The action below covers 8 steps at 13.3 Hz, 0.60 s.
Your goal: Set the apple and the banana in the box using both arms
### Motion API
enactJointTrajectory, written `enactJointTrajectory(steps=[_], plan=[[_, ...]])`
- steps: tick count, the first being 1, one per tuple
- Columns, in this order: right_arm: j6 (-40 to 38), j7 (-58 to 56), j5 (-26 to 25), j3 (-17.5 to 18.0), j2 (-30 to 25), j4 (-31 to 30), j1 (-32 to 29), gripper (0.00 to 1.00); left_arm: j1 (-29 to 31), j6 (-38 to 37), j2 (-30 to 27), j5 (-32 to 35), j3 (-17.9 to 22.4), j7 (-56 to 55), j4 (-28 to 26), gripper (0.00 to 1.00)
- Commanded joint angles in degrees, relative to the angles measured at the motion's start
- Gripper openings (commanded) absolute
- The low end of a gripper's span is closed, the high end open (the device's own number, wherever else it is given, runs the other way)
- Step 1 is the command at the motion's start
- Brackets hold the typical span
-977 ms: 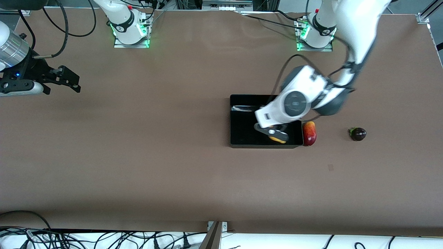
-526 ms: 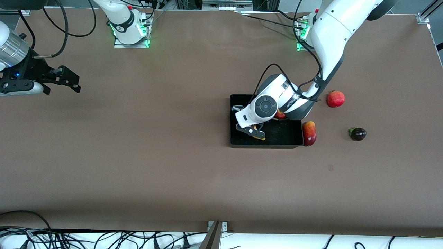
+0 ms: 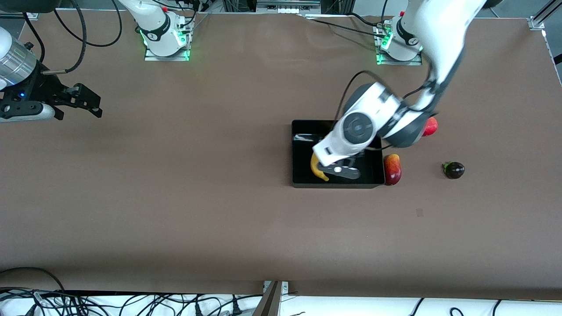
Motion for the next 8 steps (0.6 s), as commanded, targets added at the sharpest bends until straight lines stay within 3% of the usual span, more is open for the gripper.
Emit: enactJointTrajectory(steps=[1, 3, 5, 7, 8], plan=[[-0.36, -0.09, -0.57, 0.40, 0.51, 1.18, -0.32, 1.00, 4.54, -8.96, -8.07, 0.67, -0.36, -0.09, 1.36, 1.00], [-0.36, -0.17, -0.57, 0.40, 0.51, 1.18, -0.32, 1.00, 6.38, -18.45, -8.70, 0.58, -0.27, 3.31, 7.76, 1.00], [-0.36, -0.09, -0.57, 0.40, 0.51, 1.18, -0.32, 1.00, 9.11, -22.70, -10.01, -1.16, 0.42, 12.87, 10.25, 1.00], [-0.36, -0.17, -0.57, 0.40, 0.51, 1.18, -0.32, 1.00, 9.38, -22.71, -14.13, -6.15, 6.72, 19.13, 8.51, 1.00], [-0.36, -0.17, -0.48, 0.40, 0.51, 1.18, -0.32, 1.00, 8.08, -21.76, -17.81, -8.45, 12.33, 24.12, 5.89, 1.00]])
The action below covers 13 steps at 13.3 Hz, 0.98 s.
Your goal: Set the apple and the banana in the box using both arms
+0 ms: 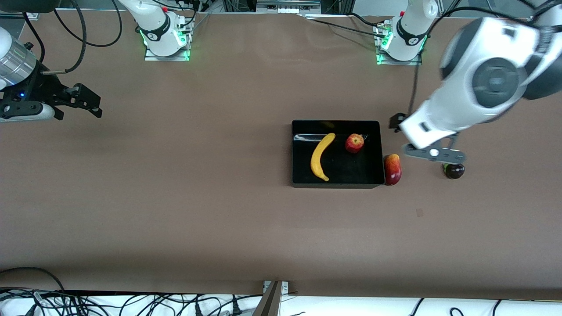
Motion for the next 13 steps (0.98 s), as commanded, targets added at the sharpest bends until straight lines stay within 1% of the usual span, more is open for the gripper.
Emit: enactJointTrajectory(steps=[1, 2, 3, 4, 6, 8, 13], plan=[[-0.36, -0.17, -0.48, 0.40, 0.47, 1.11, -0.32, 1.00, -3.24, 2.00, -8.30, -5.68, 11.64, 10.91, -6.18, 1.00], [-0.36, -0.09, -0.48, 0.40, 0.47, 1.11, -0.32, 1.00, -4.39, 3.50, -11.64, -8.13, 15.95, 11.38, -9.34, 1.00], [-0.36, -0.17, -0.48, 0.40, 0.47, 1.11, -0.32, 1.00, -5.71, 5.43, -14.20, -9.11, 19.22, 11.30, -11.46, 1.00], [-0.36, -0.17, -0.48, 0.40, 0.47, 1.11, -0.32, 1.00, -7.11, 7.02, -16.48, -8.95, 20.73, 10.42, -13.39, 1.00], [-0.36, -0.08, -0.48, 0.40, 0.47, 1.11, -0.32, 1.00, -7.39, 8.43, -19.92, -8.86, 21.80, 9.19, -17.96, 1.00], [-0.36, -0.08, -0.48, 0.40, 0.47, 1.11, -0.32, 1.00, -7.56, 11.85, -22.56, -8.77, 22.33, 6.74, -22.10, 1.00], [-0.36, -0.08, -0.48, 0.40, 0.47, 1.11, -0.32, 1.00, -7.39, 11.16, -21.43, -8.68, 21.45, 4.09, -21.23, 1.00]])
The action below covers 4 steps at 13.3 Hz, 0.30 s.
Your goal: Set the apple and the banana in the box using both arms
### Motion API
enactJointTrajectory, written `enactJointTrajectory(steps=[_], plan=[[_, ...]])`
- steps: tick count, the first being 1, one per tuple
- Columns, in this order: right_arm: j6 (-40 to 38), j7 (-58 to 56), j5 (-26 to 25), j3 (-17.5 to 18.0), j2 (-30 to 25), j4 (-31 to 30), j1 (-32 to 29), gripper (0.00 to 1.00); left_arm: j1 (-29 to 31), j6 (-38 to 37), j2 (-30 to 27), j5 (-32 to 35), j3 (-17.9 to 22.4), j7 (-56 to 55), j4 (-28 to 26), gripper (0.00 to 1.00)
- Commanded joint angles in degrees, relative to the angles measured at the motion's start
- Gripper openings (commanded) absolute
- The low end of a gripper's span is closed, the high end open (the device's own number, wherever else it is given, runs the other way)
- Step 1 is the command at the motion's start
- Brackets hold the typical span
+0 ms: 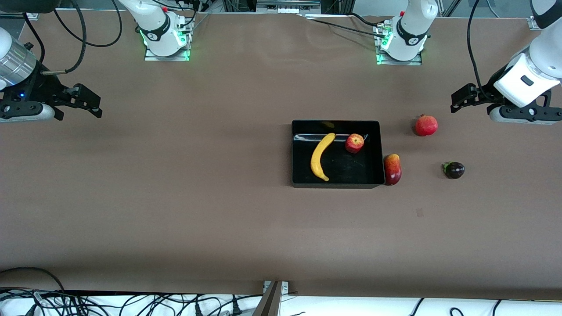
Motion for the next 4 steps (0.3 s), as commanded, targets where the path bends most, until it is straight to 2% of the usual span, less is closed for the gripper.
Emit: enactJointTrajectory(steps=[1, 4], plan=[[-0.36, -0.08, -0.48, 0.40, 0.40, 1.04, -0.32, 1.00, -0.60, 0.16, -0.70, -0.75, 0.02, -1.45, -0.70, 1.00], [-0.36, -0.08, -0.48, 0.40, 0.40, 1.04, -0.32, 1.00, -0.51, -0.02, -0.70, -0.66, 0.02, -1.02, -0.70, 1.00]])
